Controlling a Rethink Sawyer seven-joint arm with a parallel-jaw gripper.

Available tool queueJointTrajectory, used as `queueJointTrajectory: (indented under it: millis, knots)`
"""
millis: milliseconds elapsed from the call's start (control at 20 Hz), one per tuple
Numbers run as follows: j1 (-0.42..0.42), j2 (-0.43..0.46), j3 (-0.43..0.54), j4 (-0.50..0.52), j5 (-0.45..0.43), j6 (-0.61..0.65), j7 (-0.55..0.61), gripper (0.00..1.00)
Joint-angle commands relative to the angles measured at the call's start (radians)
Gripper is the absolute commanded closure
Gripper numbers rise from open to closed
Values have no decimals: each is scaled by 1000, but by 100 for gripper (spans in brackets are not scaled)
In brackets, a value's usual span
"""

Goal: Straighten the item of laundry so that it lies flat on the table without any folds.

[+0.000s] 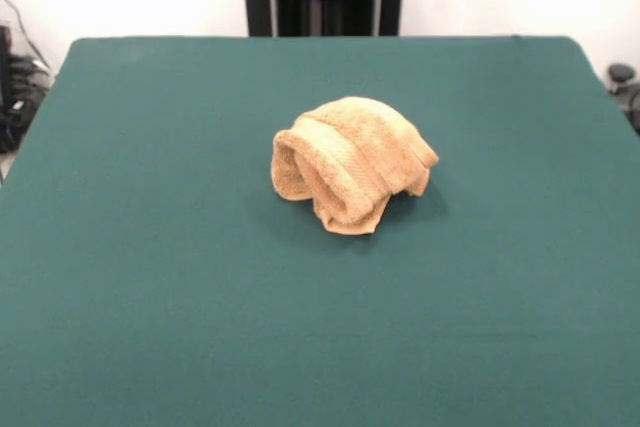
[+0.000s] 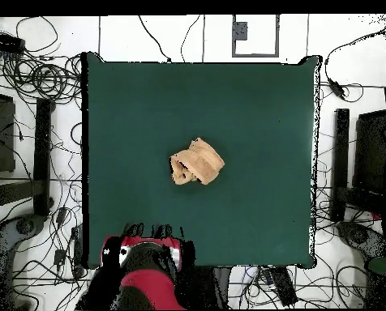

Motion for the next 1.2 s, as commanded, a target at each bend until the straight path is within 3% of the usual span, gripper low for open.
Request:
queueJointTrajectory:
  millis: [50,750,1200]
  knots:
    - [-41,39,35,-12,27,216,90,0]
    - [-72,45,59,-41,13,241,57,0]
    - [-136,73,64,-25,19,213,-52,0]
